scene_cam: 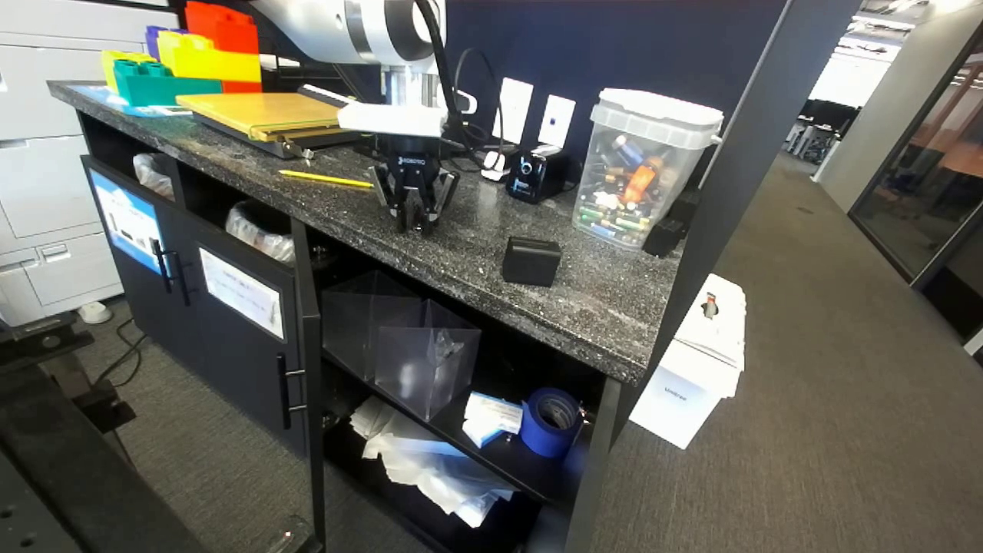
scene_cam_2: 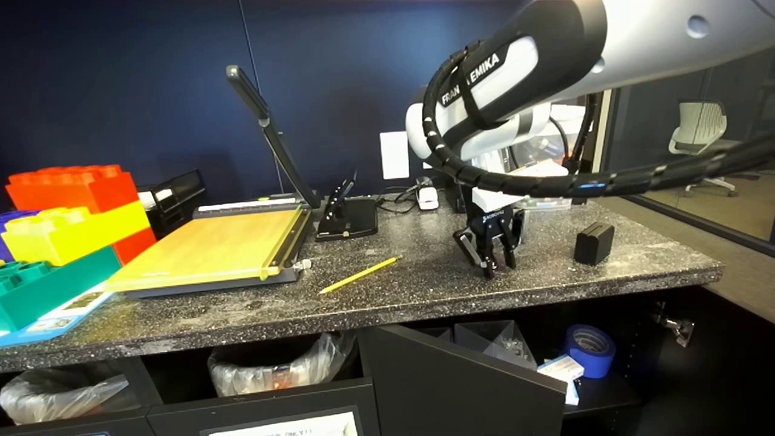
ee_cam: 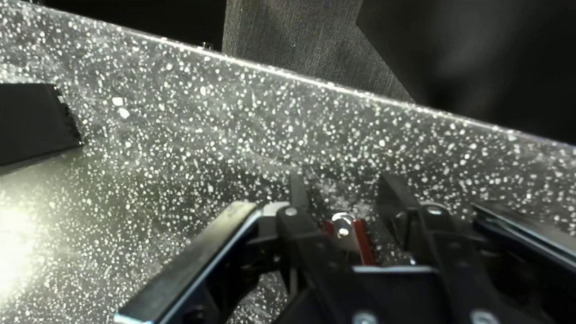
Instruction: Move the red stapler to the left.
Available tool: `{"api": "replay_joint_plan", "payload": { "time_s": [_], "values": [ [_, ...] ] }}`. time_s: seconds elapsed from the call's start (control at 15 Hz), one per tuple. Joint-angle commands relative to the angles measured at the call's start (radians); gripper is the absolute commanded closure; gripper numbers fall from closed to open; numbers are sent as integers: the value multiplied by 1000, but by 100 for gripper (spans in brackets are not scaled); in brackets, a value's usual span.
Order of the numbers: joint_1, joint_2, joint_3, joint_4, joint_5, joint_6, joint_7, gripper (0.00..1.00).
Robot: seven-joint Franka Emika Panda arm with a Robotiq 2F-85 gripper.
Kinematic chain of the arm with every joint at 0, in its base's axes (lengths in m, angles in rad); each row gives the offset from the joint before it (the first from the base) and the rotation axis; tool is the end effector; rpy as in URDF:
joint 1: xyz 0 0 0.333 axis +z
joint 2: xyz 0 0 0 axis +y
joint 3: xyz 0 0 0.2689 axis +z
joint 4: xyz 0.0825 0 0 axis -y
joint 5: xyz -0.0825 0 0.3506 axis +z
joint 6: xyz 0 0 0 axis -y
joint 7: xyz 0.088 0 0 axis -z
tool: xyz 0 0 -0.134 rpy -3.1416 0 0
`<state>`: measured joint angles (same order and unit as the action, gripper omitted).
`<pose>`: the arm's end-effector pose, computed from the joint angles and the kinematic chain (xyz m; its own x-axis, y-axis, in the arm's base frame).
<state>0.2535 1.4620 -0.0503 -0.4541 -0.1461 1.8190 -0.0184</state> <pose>0.6942 0.1475 0.0995 0.9510 0.2912 -0.1043 0.3062 -0.9339 0.1844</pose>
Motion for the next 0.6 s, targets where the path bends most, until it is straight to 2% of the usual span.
{"api": "replay_joint_plan", "payload": {
  "time_s": [0.0, 0.2, 0.33, 0.4, 0.53],
  "values": [
    [-20, -59, 27, -16, 24, -117, -72, 23],
    [-51, -129, 57, -29, 51, -266, -194, 2],
    [-74, -158, 60, -30, 56, -366, -245, 0],
    [-46, -111, 39, -3, 35, -291, -183, 3],
    [-67, -132, 45, 8, 42, -351, -220, 0]
  ]
}}
